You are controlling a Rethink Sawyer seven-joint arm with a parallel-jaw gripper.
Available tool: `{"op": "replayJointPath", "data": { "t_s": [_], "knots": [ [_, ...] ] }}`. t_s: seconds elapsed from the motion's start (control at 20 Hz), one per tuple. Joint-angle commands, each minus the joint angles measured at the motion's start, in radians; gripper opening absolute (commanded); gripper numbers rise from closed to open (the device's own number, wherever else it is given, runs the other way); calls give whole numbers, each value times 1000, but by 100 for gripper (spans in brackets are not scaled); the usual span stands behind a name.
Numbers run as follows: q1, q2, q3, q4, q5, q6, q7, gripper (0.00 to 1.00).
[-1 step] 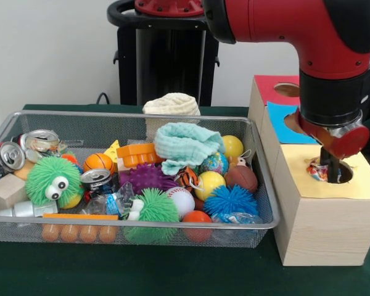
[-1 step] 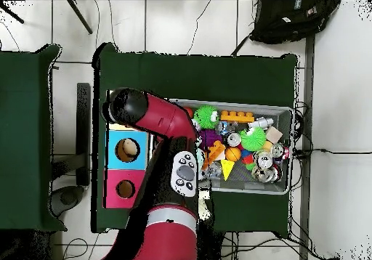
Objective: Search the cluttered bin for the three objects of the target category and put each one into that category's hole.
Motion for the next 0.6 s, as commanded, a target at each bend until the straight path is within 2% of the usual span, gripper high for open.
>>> {"op": "replayJointPath", "data": {
  "t_s": [0.05,0.25,0.6],
  "knots": [
    [-50,102,30,150,-119,123,-25,0],
    [-49,121,25,132,-133,120,-2,0],
    [-33,119,14,145,-130,47,33,0]
  ]
}}
